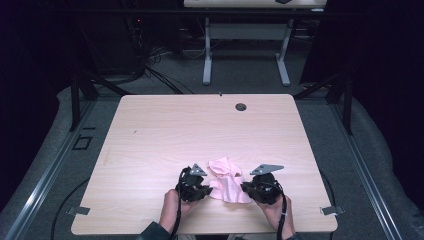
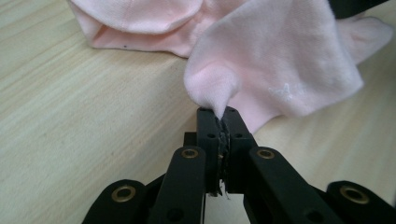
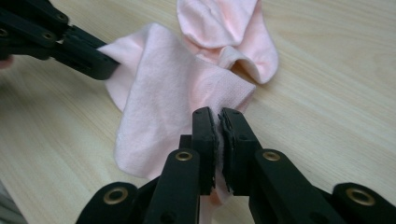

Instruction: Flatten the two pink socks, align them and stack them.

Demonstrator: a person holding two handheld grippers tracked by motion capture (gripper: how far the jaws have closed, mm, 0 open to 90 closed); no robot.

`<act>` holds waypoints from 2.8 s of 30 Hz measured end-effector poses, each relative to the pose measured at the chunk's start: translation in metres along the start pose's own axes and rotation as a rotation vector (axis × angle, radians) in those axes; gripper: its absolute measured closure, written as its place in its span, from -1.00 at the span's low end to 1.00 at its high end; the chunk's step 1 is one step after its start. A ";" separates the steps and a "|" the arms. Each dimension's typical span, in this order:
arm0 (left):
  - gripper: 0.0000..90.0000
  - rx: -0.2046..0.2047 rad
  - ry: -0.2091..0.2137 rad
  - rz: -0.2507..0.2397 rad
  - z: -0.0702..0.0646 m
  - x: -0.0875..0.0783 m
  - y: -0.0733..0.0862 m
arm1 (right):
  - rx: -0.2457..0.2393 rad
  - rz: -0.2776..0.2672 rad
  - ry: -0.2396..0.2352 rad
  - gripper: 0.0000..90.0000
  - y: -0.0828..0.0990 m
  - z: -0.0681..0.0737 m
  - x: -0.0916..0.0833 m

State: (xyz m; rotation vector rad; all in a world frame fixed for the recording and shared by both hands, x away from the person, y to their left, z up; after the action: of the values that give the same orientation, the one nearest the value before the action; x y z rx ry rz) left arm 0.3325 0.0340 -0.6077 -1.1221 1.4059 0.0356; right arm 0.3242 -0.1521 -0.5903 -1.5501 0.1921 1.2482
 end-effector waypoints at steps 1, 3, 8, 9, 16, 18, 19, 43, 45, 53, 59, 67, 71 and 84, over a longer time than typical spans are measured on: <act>0.96 -0.012 0.015 -0.003 -0.001 -0.006 0.002 | 0.009 -0.001 -0.002 0.87 0.001 0.000 -0.006; 0.95 -0.040 0.050 0.006 -0.002 -0.020 0.009 | 0.006 0.008 -0.008 0.87 0.004 0.001 -0.010; 0.95 -0.079 0.112 0.029 -0.005 -0.035 0.021 | -0.008 0.041 -0.016 0.86 0.010 0.004 -0.013; 0.95 -0.087 0.119 0.046 -0.005 -0.038 0.026 | -0.020 0.069 -0.023 0.86 0.014 0.006 -0.007; 0.28 -0.071 -0.033 0.047 0.005 -0.043 0.032 | -0.027 0.085 0.006 0.48 0.021 0.001 0.010; 0.17 -0.067 -0.053 0.032 0.005 -0.044 0.030 | -0.021 0.078 0.006 0.45 0.021 0.000 0.008; 0.08 -0.058 -0.052 0.022 0.005 -0.044 0.027 | -0.024 0.079 0.006 0.38 0.021 -0.001 0.006; 0.59 0.055 -0.118 0.122 -0.005 -0.018 0.046 | -0.120 0.097 -0.016 0.69 0.030 0.013 0.018; 0.21 0.049 -0.124 0.111 -0.004 -0.022 0.043 | -0.106 0.075 -0.039 0.57 0.028 0.013 0.015; -0.40 0.102 -0.175 0.000 0.016 -0.047 -0.004 | -0.057 -0.042 -0.053 0.12 0.007 -0.006 -0.005; -0.46 0.167 -0.179 -0.038 0.027 -0.048 -0.046 | -0.049 -0.083 -0.054 0.09 -0.015 -0.019 -0.012; -0.07 0.302 -0.173 0.047 0.027 -0.013 -0.079 | -0.085 -0.102 -0.070 0.06 -0.048 -0.020 -0.003; 0.01 0.391 -0.152 0.131 0.021 0.013 -0.087 | -0.105 -0.050 -0.091 0.05 -0.053 -0.015 0.019; 0.69 0.441 -0.143 0.265 0.021 0.056 -0.073 | -0.088 0.054 -0.068 0.77 -0.032 -0.024 0.063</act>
State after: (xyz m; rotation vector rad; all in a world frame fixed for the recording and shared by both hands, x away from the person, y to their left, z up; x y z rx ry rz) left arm 0.4073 -0.0231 -0.6126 -0.5562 1.3418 -0.0056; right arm 0.3877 -0.1288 -0.6225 -1.5842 0.1371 1.3658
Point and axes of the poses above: each handheld gripper's, and its own axes: x roughly forward along the jaws, y roughly out of its underside, z roughly to its left, the point moved 7 cm from there along x, roughly forward along the jaws, and after that the axes turned 3 degrees about z, right-handed, at the moved point
